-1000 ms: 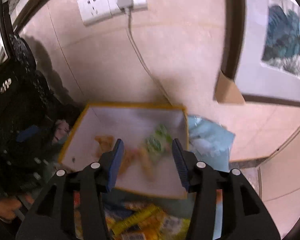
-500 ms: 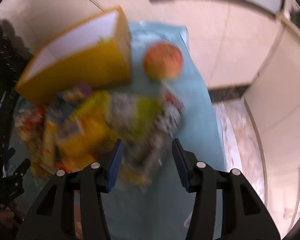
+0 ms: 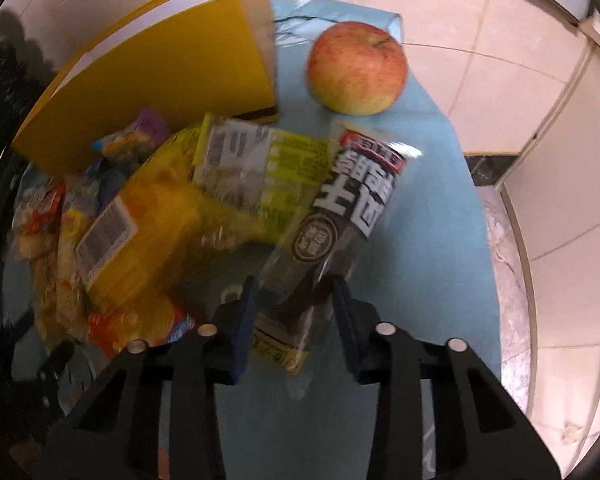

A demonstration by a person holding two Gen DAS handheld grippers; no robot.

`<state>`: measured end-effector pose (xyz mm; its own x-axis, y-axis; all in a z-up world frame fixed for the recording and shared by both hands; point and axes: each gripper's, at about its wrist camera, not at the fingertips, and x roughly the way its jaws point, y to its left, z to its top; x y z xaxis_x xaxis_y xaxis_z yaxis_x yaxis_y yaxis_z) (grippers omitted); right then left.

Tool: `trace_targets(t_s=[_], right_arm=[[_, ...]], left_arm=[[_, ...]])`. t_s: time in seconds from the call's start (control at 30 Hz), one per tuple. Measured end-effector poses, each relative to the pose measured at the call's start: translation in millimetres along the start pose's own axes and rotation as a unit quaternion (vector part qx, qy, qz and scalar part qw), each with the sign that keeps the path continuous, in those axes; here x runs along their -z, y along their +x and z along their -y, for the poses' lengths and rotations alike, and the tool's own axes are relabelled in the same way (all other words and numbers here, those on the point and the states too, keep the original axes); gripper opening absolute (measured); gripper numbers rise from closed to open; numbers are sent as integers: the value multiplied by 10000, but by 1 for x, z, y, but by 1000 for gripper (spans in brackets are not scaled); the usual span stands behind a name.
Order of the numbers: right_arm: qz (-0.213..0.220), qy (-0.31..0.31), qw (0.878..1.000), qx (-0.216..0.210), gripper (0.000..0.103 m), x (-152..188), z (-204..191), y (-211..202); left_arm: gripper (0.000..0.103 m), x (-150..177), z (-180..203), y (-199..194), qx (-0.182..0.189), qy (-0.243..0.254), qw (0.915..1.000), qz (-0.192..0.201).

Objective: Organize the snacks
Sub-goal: 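Grasp a round bread bun with the left gripper while the right grasps a dark sausage stick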

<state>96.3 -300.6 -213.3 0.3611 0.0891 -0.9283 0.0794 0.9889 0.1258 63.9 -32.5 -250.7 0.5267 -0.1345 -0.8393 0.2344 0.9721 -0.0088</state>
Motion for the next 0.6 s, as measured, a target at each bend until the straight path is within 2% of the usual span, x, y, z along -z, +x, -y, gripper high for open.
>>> trace_targets(t_s=[0.03, 0.1, 0.27, 0.33, 0.43, 0.57, 0.6], right_arm=[[-14, -57, 10000, 0, 34, 4, 0, -2], [-84, -175, 9998, -24, 34, 17, -1, -7], [-274, -756, 9964, -258, 33, 53, -18, -22], [-365, -888, 9946, -389, 33, 65, -24, -26], [-433, -1091, 9920, -460, 32, 80, -35, -30], [-368, -1228, 9910, -394, 32, 87, -45, -31], [-329, -1242, 9911, -345, 33, 89, -47, -34]], left_arm=[[64, 1, 1, 1, 72, 38, 10000, -8], [53, 1, 4, 3, 188, 139, 9997, -42], [50, 0, 1, -1, 373, 71, 9993, 51], [42, 1, 1, -5, 467, 123, 9988, 85], [37, 7, -1, -13, 601, 162, 9980, 65], [38, 18, -5, -21, 582, 75, 9983, -16], [48, 19, -6, -23, 503, 59, 9987, 8]])
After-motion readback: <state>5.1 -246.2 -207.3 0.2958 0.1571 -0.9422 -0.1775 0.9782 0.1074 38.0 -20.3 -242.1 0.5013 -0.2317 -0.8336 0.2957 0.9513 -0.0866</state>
